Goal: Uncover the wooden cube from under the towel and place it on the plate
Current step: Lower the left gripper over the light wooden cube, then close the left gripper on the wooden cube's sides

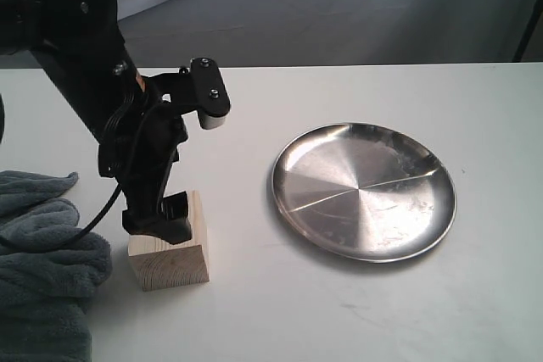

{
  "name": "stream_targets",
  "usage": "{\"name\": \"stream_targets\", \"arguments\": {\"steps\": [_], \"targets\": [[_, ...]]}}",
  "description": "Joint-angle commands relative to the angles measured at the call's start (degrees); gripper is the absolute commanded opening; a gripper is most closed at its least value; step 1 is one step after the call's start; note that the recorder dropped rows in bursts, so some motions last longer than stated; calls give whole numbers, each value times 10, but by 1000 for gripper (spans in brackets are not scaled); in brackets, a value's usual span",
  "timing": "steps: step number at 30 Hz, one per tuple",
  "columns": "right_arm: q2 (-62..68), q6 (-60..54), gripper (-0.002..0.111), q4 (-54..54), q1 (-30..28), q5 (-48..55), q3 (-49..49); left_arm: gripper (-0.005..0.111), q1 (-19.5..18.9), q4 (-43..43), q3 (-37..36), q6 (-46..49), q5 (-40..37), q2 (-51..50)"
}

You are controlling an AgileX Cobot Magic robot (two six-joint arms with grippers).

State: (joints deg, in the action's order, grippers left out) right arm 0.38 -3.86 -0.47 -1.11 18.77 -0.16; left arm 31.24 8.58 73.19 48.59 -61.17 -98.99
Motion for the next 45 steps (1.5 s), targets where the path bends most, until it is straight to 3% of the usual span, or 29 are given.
{"name": "stream_targets", "arguments": {"steps": [1, 8, 20, 45], "targets": [[-4, -2, 0, 5, 1, 0, 2, 100, 1, 24, 3, 71, -8, -3], [-4, -2, 0, 5, 1, 0, 2, 100, 0, -6, 3, 81, 6, -18], [-4, -2, 0, 5, 1, 0, 2, 100, -57, 44, 3, 113, -22, -37], [-4, -2, 0, 5, 1, 0, 2, 100, -57, 62, 3, 115, -7, -124]]}}
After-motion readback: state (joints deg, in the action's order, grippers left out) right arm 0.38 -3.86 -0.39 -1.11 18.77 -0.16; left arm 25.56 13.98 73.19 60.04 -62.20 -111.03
